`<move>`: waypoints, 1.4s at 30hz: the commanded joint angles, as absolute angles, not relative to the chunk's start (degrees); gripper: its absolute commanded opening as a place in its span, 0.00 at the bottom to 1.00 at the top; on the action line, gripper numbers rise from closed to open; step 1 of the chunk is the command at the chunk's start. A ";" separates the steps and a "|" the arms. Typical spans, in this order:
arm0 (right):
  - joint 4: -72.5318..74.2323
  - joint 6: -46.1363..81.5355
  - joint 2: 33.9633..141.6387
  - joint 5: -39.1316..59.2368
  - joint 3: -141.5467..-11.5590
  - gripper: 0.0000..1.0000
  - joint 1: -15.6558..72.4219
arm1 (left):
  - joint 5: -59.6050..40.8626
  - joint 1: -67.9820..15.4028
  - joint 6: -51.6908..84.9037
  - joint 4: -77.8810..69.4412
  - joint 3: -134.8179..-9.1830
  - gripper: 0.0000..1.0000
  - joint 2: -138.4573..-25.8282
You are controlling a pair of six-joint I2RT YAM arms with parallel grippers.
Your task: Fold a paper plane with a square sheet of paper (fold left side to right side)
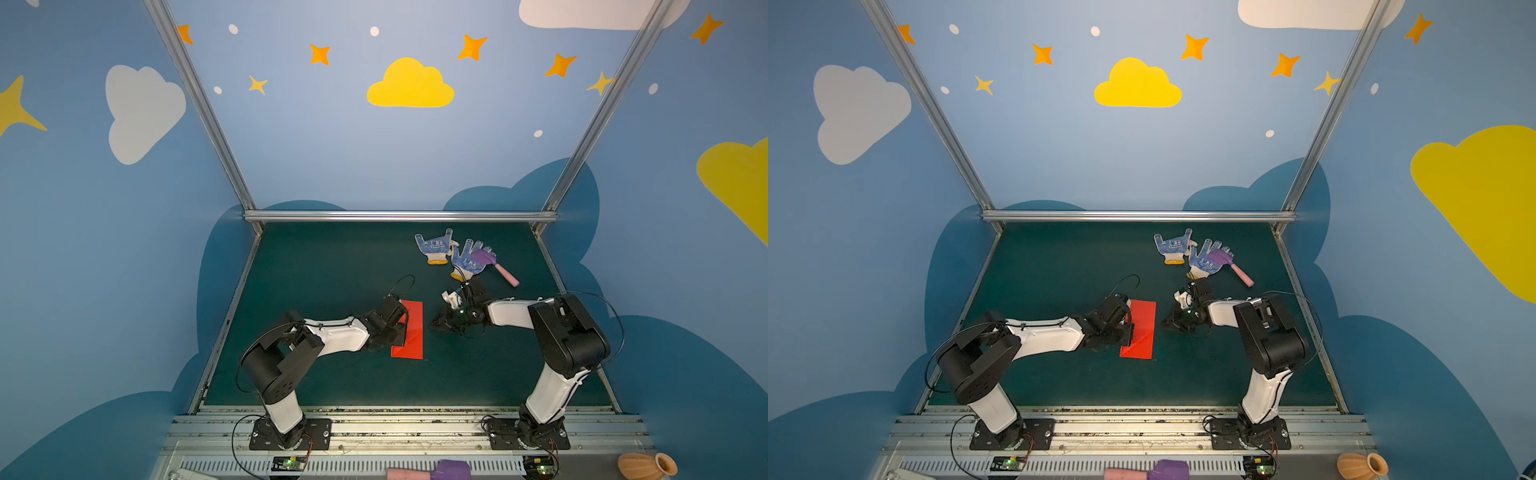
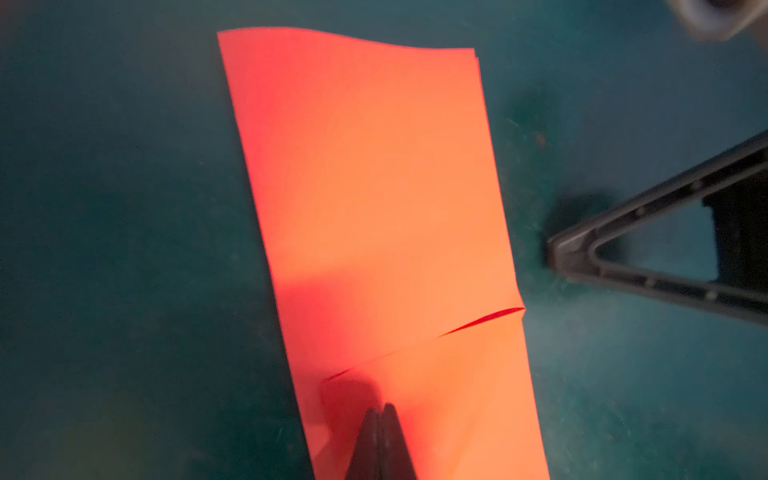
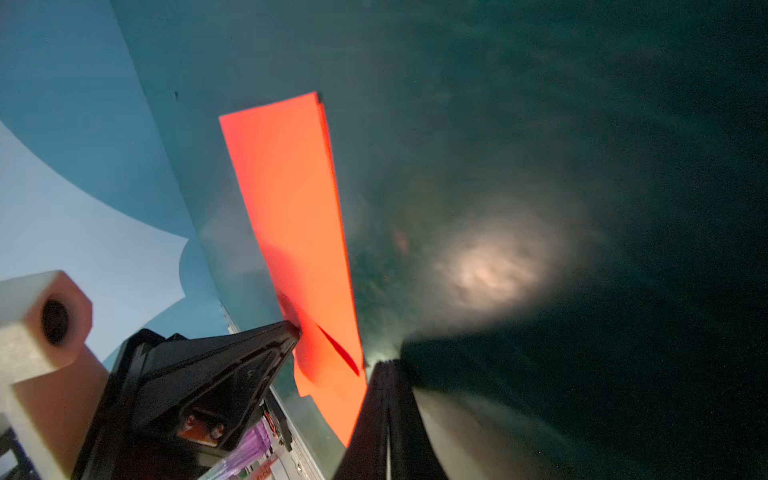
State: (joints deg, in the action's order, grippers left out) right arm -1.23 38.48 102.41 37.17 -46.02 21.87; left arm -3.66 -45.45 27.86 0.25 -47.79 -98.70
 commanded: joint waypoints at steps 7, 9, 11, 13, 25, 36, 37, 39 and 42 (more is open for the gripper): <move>-2.13 41.31 97.76 34.57 -36.09 0.45 22.91 | -4.32 -46.19 27.97 2.72 -45.68 0.03 -100.79; 0.08 43.20 97.39 35.14 -34.24 0.48 24.23 | -4.37 -46.30 27.88 2.64 -45.73 0.03 -100.84; 2.08 45.22 97.42 34.88 -33.24 0.50 25.96 | -4.44 -46.19 27.84 2.47 -45.74 0.03 -100.84; 3.80 46.97 98.10 34.24 -33.11 0.51 28.01 | -4.66 -46.22 27.60 2.42 -45.78 0.03 -101.04; 6.81 48.68 105.33 30.74 -40.22 0.56 29.78 | -5.18 -46.23 27.03 2.11 -45.88 0.03 -101.82; 4.68 44.30 106.82 33.74 -43.98 0.51 24.52 | -5.10 -46.23 26.74 2.29 -45.53 0.04 -101.33; 4.94 44.30 106.95 34.60 -43.95 0.49 24.65 | -5.18 -46.27 26.80 2.20 -45.51 0.03 -101.18; 5.26 44.30 106.88 35.48 -43.77 0.46 24.87 | -5.27 -46.22 26.94 2.03 -45.43 0.03 -101.12; 6.02 44.62 106.61 35.89 -42.73 0.42 25.28 | -5.36 -46.29 26.98 2.03 -45.31 0.03 -101.21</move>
